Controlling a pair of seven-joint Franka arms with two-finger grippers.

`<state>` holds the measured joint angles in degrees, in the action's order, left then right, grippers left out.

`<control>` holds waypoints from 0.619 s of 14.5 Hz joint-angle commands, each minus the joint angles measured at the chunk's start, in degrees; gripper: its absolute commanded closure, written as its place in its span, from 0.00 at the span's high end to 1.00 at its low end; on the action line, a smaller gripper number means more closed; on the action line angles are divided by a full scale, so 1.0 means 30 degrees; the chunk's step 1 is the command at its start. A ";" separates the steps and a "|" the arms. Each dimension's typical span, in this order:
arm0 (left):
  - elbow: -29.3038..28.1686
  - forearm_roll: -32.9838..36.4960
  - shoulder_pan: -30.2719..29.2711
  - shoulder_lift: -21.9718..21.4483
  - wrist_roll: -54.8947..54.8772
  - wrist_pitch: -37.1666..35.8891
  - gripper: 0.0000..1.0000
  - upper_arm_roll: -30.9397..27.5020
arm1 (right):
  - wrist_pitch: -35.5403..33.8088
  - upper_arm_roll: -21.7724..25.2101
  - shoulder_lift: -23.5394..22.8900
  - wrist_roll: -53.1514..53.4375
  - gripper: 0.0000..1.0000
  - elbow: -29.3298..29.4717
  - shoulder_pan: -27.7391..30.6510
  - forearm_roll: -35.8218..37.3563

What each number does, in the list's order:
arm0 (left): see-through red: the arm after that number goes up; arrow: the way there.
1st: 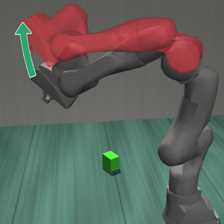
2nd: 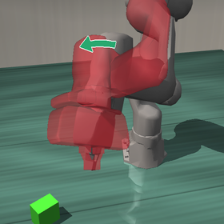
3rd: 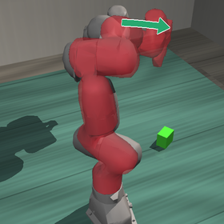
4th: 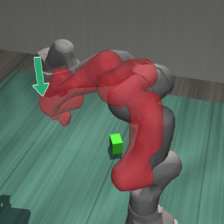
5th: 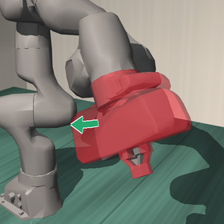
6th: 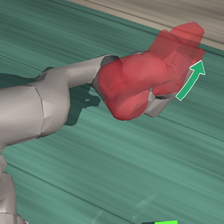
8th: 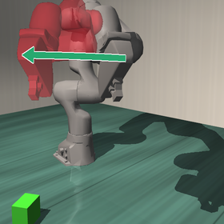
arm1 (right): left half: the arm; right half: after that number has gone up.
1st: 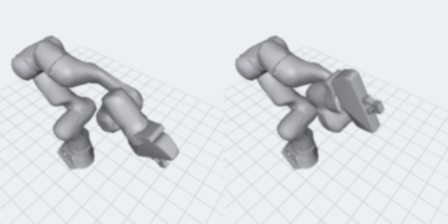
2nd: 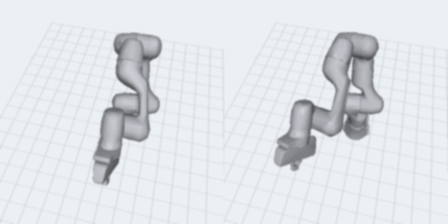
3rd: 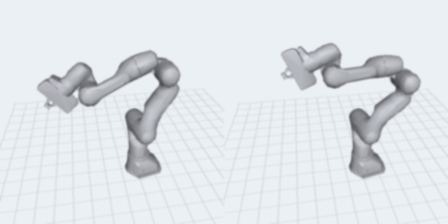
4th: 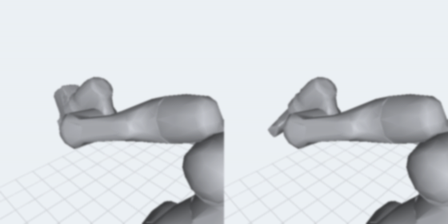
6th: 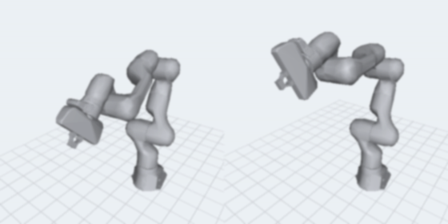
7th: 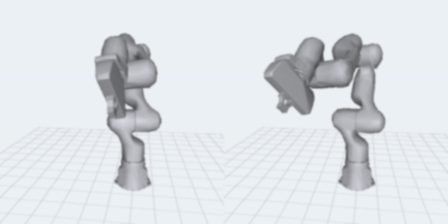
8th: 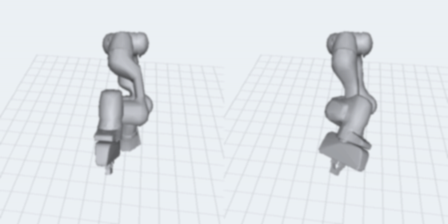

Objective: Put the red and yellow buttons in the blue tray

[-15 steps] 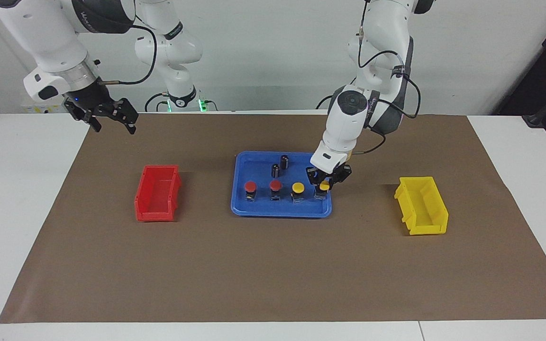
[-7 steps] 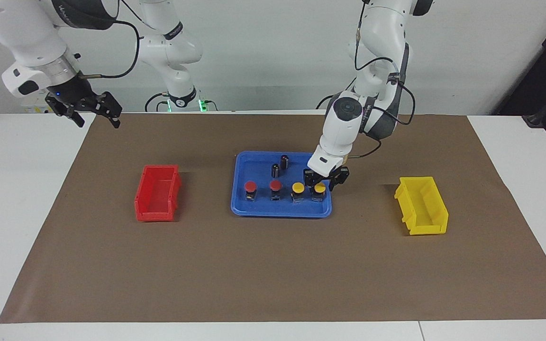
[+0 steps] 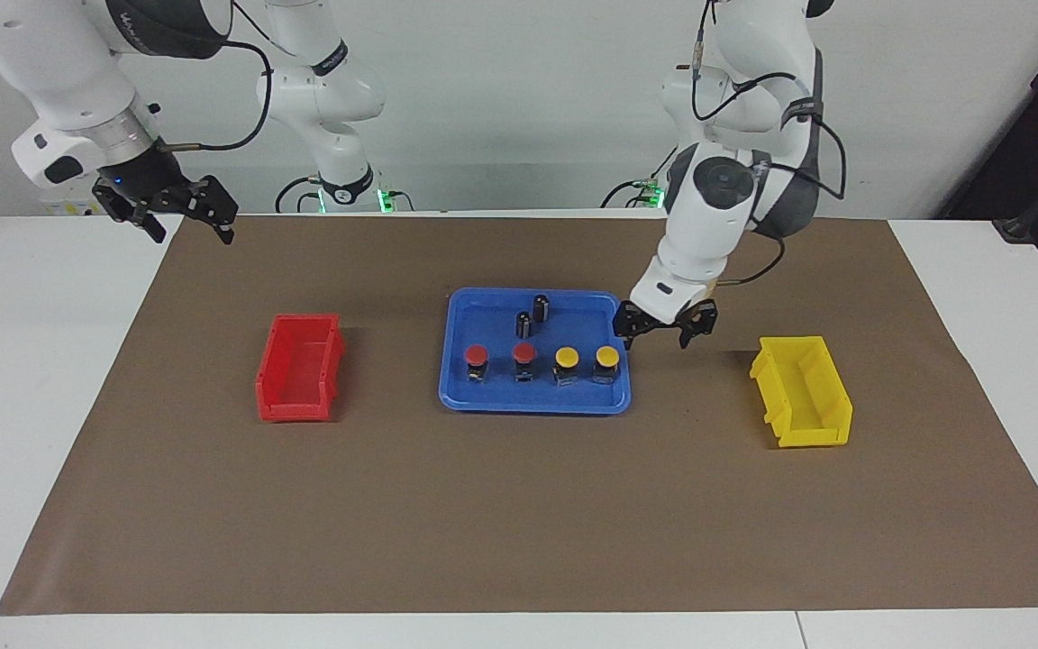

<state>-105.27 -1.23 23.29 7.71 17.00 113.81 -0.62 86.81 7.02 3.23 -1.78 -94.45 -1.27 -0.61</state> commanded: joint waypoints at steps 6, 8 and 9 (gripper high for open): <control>0.1428 -0.0116 -0.5913 -0.2507 -0.6134 -0.3831 1.00 -0.0145 | -0.0255 -0.0112 0.0067 -0.0345 1.00 -0.0039 0.0013 0.0175; 0.1428 -0.0116 -0.6181 -0.3445 -0.6457 -0.4652 1.00 -0.0145 | -0.0284 -0.0112 0.0067 -0.0345 1.00 -0.0039 0.0012 0.0175; 0.1428 -0.0116 -0.6182 -0.3769 -0.6458 -0.5032 1.00 -0.0145 | -0.0284 -0.0112 0.0067 -0.0373 1.00 -0.0039 0.0012 0.0175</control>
